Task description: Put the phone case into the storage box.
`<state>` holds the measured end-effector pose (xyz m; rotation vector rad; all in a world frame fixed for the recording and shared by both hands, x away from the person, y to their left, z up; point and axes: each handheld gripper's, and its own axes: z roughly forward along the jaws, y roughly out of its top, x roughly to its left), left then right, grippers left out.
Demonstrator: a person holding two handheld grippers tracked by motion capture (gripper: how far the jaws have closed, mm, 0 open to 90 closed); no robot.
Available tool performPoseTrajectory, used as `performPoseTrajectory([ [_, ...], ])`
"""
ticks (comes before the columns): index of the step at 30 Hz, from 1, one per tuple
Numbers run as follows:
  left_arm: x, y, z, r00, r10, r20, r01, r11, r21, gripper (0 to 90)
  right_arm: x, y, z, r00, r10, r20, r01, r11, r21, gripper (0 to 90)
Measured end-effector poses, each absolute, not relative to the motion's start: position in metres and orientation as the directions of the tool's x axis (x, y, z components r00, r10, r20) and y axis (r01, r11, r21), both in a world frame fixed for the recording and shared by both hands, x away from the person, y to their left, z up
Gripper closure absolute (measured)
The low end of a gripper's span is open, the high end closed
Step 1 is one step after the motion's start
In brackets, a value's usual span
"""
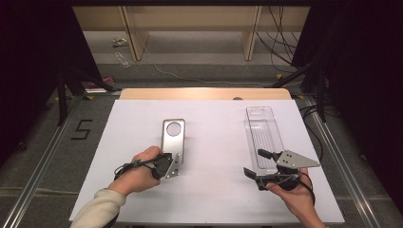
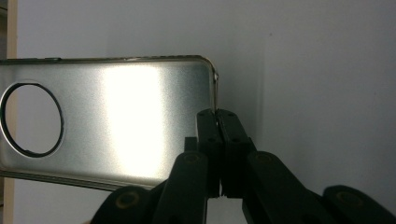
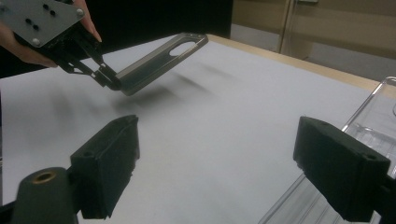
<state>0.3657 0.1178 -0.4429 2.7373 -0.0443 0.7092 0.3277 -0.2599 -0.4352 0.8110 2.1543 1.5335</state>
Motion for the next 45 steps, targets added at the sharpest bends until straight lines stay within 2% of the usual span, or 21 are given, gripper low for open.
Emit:
performPoseTrajectory([
  [45, 0.349, 0.099, -0.426, 0.863, 0.002, 0.506, -0.180, -0.933, 0.312, 88.3, 0.328, -0.260, -0.435, -0.762, 0.647, 0.028, 0.238, 0.239, 0.941, 15.7],
])
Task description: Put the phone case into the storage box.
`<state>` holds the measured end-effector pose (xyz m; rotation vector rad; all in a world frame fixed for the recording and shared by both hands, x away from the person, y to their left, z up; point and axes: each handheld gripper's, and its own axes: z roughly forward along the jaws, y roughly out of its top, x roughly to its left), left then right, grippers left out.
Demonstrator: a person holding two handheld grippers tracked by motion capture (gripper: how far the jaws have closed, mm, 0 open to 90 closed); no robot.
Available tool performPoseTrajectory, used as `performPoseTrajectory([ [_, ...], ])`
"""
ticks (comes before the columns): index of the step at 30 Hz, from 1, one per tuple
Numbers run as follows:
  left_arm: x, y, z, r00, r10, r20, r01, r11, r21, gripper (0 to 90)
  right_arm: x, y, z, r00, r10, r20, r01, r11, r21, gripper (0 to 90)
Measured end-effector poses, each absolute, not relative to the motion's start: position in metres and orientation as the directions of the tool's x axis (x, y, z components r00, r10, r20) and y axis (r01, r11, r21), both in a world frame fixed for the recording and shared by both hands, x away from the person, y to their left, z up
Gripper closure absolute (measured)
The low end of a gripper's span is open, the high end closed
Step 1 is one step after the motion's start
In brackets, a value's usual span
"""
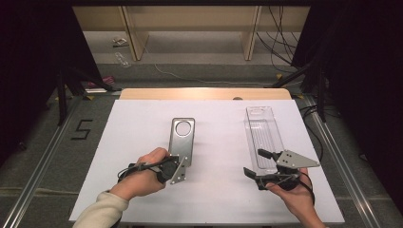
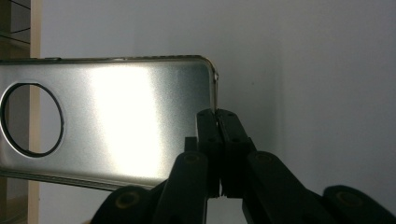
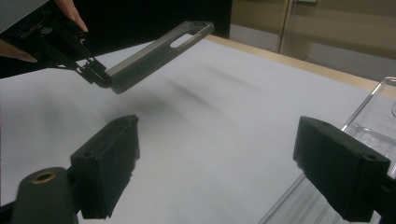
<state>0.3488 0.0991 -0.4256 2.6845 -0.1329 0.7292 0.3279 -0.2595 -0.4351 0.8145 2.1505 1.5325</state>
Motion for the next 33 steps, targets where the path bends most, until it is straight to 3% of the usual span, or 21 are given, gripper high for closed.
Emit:
performPoseTrajectory([
  [33, 0.3419, 0.0895, -0.4245, 0.862, -0.035, 0.505, -0.218, -0.926, 0.308, 88.2, 0.3280, -0.2592, -0.4352, -0.761, 0.648, 0.027, 0.238, 0.240, 0.941, 15.6],
])
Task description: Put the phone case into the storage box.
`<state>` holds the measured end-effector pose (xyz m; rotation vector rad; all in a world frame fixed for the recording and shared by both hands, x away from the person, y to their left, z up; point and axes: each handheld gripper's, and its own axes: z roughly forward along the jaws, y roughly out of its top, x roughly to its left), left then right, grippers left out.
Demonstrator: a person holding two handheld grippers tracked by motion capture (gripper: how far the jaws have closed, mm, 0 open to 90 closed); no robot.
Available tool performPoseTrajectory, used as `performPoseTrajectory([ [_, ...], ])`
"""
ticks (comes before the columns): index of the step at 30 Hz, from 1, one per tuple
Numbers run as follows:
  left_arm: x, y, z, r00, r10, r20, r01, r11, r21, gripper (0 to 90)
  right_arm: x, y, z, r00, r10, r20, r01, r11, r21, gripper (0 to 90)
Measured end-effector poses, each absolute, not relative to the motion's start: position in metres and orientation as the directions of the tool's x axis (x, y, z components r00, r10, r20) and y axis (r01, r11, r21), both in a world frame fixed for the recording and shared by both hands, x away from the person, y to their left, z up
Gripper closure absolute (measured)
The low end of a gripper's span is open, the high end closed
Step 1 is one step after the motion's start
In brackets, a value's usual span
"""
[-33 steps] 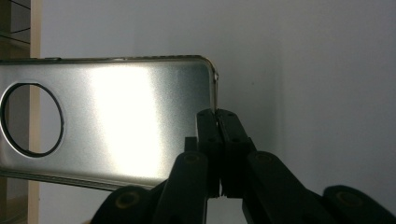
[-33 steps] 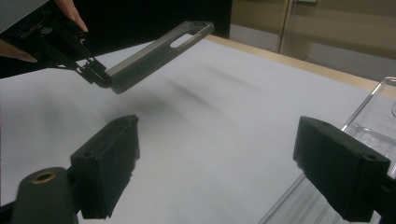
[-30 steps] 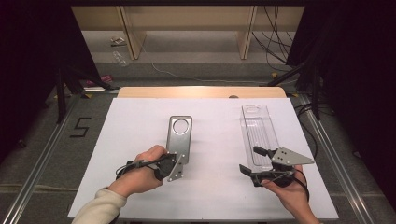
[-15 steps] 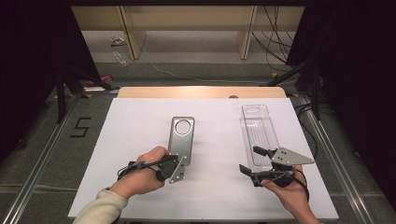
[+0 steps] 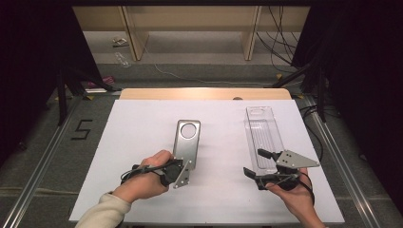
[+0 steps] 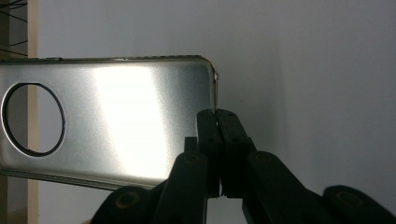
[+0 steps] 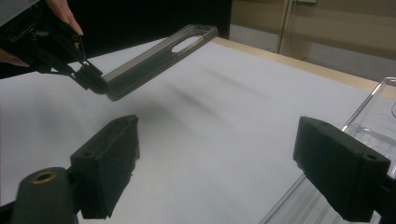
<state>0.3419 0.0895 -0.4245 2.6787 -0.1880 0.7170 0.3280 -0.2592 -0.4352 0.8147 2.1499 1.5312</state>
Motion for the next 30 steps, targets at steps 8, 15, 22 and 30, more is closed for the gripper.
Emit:
performPoseTrajectory([
  [8, 0.3407, 0.0880, -0.4237, 0.861, -0.042, 0.506, -0.226, -0.924, 0.308, 88.3, 0.3280, -0.2587, -0.4352, -0.761, 0.648, 0.027, 0.237, 0.239, 0.942, 15.7],
  [15, 0.3397, 0.0865, -0.4239, 0.862, -0.047, 0.505, -0.232, -0.922, 0.309, 88.2, 0.3281, -0.2588, -0.4353, -0.761, 0.648, 0.027, 0.237, 0.238, 0.942, 15.6],
  [22, 0.3387, 0.0853, -0.4235, 0.863, -0.050, 0.503, -0.236, -0.920, 0.314, 88.3, 0.3281, -0.2585, -0.4354, -0.761, 0.648, 0.028, 0.237, 0.238, 0.942, 15.7],
  [30, 0.3374, 0.0825, -0.4231, 0.863, -0.066, 0.500, -0.250, -0.917, 0.310, 88.3, 0.3283, -0.2582, -0.4356, -0.761, 0.648, 0.026, 0.237, 0.240, 0.942, 15.6],
])
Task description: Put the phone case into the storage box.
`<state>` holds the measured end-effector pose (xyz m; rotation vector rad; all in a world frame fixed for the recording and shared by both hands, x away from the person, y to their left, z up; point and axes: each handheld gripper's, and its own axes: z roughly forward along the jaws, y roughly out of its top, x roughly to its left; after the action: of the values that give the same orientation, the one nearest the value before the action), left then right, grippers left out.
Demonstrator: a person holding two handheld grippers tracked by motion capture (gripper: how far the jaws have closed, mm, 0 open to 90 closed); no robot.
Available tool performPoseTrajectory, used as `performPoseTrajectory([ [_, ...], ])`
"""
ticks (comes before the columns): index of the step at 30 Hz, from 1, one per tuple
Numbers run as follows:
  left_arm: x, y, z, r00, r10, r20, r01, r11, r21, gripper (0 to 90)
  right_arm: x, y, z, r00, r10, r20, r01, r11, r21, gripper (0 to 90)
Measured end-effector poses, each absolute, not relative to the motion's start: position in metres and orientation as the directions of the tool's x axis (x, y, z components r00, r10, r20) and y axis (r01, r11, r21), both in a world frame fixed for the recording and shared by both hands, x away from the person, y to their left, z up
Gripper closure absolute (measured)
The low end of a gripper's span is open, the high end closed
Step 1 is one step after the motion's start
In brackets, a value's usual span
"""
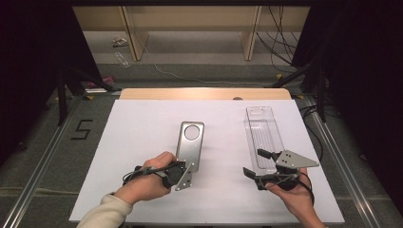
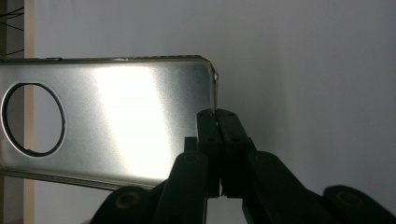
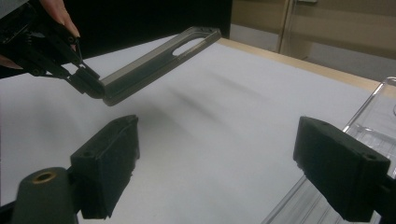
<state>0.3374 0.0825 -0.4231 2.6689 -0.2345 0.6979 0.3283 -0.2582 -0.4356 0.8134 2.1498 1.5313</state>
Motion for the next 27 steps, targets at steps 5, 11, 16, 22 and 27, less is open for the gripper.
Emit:
performPoseTrajectory([
  [5, 0.3366, 0.0817, -0.4222, 0.862, -0.068, 0.503, -0.254, -0.916, 0.310, 88.3, 0.3284, -0.2577, -0.4358, -0.762, 0.648, 0.028, 0.238, 0.239, 0.941, 15.7],
  [11, 0.3349, 0.0803, -0.4221, 0.861, -0.065, 0.504, -0.253, -0.915, 0.313, 88.3, 0.3294, -0.2556, -0.4365, -0.762, 0.647, 0.028, 0.239, 0.241, 0.940, 15.7],
  [16, 0.3346, 0.0793, -0.4219, 0.861, -0.072, 0.504, -0.259, -0.914, 0.311, 88.3, 0.3300, -0.2538, -0.4366, -0.764, 0.645, 0.026, 0.238, 0.243, 0.941, 15.7],
  [22, 0.3326, 0.0769, -0.4228, 0.862, -0.076, 0.501, -0.262, -0.913, 0.312, 88.2, 0.3321, -0.2519, -0.4369, -0.763, 0.645, 0.030, 0.238, 0.238, 0.942, 15.7],
  [27, 0.3319, 0.0759, -0.4223, 0.861, -0.080, 0.502, -0.266, -0.913, 0.310, 88.3, 0.3335, -0.2506, -0.4370, -0.762, 0.646, 0.032, 0.240, 0.237, 0.941, 15.7],
])
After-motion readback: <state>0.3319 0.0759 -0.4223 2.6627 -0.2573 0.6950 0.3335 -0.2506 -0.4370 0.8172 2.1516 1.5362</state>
